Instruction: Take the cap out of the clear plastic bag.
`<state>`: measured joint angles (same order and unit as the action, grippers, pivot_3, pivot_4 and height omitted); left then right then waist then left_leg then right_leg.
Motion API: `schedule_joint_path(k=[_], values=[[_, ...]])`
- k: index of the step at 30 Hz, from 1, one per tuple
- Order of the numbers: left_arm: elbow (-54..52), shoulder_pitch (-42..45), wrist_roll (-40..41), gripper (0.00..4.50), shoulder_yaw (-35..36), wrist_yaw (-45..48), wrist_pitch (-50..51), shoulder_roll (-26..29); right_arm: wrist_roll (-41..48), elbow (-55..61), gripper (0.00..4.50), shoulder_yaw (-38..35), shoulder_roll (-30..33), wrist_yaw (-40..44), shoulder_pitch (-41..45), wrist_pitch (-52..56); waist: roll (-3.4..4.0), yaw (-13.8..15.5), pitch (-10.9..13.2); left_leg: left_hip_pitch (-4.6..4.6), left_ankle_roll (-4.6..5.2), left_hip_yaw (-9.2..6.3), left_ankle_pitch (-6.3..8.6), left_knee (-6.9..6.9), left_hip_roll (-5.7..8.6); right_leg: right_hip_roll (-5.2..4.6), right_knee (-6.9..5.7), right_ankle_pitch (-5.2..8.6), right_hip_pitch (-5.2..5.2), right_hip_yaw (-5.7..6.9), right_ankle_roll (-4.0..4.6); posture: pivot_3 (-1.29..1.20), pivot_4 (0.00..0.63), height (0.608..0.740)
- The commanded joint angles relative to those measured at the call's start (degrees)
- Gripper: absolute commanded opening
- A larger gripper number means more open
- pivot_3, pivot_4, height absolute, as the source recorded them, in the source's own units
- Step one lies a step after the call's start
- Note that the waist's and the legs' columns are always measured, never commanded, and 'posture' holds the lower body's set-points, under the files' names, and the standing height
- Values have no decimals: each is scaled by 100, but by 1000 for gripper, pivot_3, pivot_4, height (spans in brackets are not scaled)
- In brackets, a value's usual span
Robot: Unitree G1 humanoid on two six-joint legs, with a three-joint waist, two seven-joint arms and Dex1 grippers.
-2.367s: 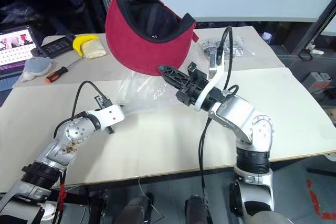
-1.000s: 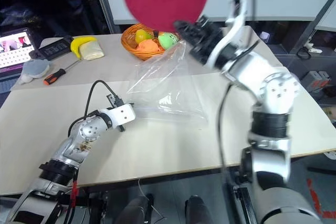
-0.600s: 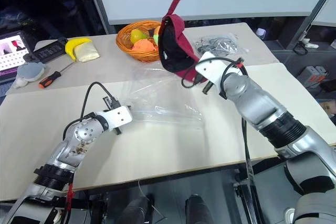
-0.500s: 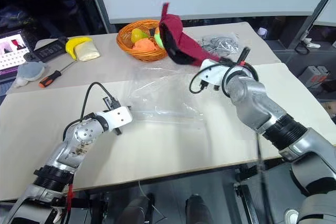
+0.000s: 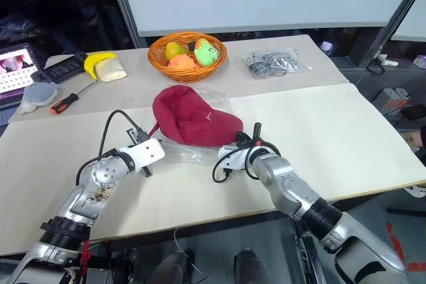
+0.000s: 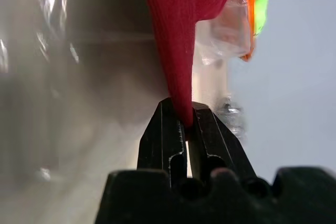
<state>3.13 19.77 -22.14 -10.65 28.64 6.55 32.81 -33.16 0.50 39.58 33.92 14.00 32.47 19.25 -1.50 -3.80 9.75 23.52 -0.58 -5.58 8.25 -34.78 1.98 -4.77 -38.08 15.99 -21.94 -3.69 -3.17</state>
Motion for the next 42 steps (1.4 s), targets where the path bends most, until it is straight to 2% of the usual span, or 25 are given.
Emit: schedule_joint_path(k=[1, 7, 10, 11, 15, 16, 17, 18, 20, 24, 26, 29, 31, 34, 36, 37, 40, 42], values=[[-72, -60, 21, 0, -52, 91, -22, 33, 292, -168, 1275, -283, -146, 625, -237, 40, -6, 12, -4, -2, 0, -1, 0, 0, -1, 1, 0, 0, 2, 0, 0, 0, 150, 740], [-209, -364, 420, 0, 19, 479, -500, 194, 171, -341, 3360, -730, -212, 851, -267, -85, -7, 20, -11, -5, -1, 0, 1, 4, -2, 1, -1, -4, 1, -1, 7, 0, 150, 740], [-371, -539, 821, 731, 174, 677, -783, 253, 195, -457, 4359, -957, -198, 925, -258, -191, -7, 48, -12, -5, -6, 0, 4, 4, -2, -2, 2, -5, 3, -2, 8, 0, 150, 740], [-483, -615, 1028, 1134, 228, 825, -852, 282, 239, -508, 4500, -1047, -182, 983, -254, -218, -10, 70, -14, -5, -7, 0, 4, 3, -2, -3, 2, -5, 3, -2, 8, 0, 150, 740], [-721, -829, 1285, 2593, 323, 1112, -900, 459, 375, -635, 4500, -1341, -130, 1230, -207, -340, -14, 144, -16, -18, -7, 0, 4, -1, -4, -2, 3, -5, 19, 0, 8, 0, 150, 740], [-764, -879, 1351, 3081, 352, 1160, -910, 491, 425, -652, 4500, -1407, -121, 1320, -191, -339, -14, 153, -16, -26, -7, -1, 4, -1, -4, -2, 4, -3, 28, 1, 7, 0, 150, 740], [-793, -925, 1414, 3321, 390, 1197, -952, 520, 441, -686, 4500, -1449, -81, 1402, -161, -390, -14, 166, -16, -30, -7, -1, 4, -2, -4, -2, 5, -1, 33, 2, 4, 0, 150, 740], [-875, -972, 1492, 3788, 439, 1251, -973, 552, 526, -695, 4500, -1524, -60, 1533, -133, -410, -14, 175, -16, -33, -7, -3, 4, -2, -6, -2, 10, 5, 40, 4, -6, 0, 150, 740], [-1024, -1019, 1622, 4409, 512, 1318, -1004, 598, 592, -703, 4500, -1578, 9, 1768, -73, -466, -13, 187, -16, -34, -7, -5, 4, -3, -11, -4, 15, 7, 46, 7, -9, 0, 150, 740], [-1668, -1210, 2180, 4409, 664, 1640, -794, 658, 1072, -359, 4500, -1794, 155, 2640, -54, -244, -13, 209, -15, -26, -8, -6, 5, 1, -8, -10, 27, 1, 45, 11, 1, 0, 150, 740], [-2389, -1478, 3065, 4409, 946, 1910, -181, 689, 1911, 249, 4500, -2205, 334, 3580, -84, 498, -13, 209, -15, -13, -10, -6, 7, 2, -7, -13, 33, -1, 36, 11, 5, 0, 150, 740], [-3166, -1712, 4201, 4409, 1395, 1994, 881, 715, 2903, 887, 4500, -2753, 609, 4511, 44, 1508, -13, 187, -12, 33, -12, -12, 11, 0, -9, -19, 36, -2, -5, 11, 5, 0, 150, 740], [-3401, -1754, 4754, 4409, 1690, 1869, 1486, 705, 3463, 967, 4500, -3119, 662, 4784, 336, 2199, -9, 164, -8, 61, -11, -22, 12, -4, -7, -20, 26, -2, -34, 11, 5, 0, 150, 740], [-3467, -1729, 5113, 4409, 2003, 1546, 1972, 598, 4005, 862, 4500, -3480, 691, 4922, 631, 2750, -4, 122, -4, 54, -11, -11, 12, -6, -6, -19, 19, -1, -32, 11, 4, 0, 150, 740], [-3389, -1652, 5327, 4409, 2281, 1181, 2248, 430, 4313, 717, 4500, -3743, 701, 4909, 807, 3039, -4, 133, -4, 49, -11, -5, 12, -5, -7, -15, 19, -1, -28, 12, 4, 0, 150, 740], [-3108, -1461, 5327, 4409, 2627, 614, 2381, 187, 4371, 420, 4500, -4016, 644, 4659, 951, 3153, -5, 140, -3, 49, -11, -6, 12, -6, -8, -12, 20, -1, -28, 13, 4, 0, 150, 740], [-2136, -868, 4752, 4409, 3891, -1546, 2415, -465, 3967, -733, 4500, -4650, 413, 3149, 1191, 2875, -12, 177, 0, 48, -11, -8, 12, -13, -5, -11, 19, -1, -25, 15, 4, 0, 150, 740], [-1924, -781, 4479, 4409, 4394, -2324, 2320, -689, 3826, -1026, 4500, -4901, 179, 2341, 1132, 2577, -30, 196, 4, 45, -11, -13, 11, -17, 0, -7, 15, -4, -23, 18, 6, 0, 150, 740]])
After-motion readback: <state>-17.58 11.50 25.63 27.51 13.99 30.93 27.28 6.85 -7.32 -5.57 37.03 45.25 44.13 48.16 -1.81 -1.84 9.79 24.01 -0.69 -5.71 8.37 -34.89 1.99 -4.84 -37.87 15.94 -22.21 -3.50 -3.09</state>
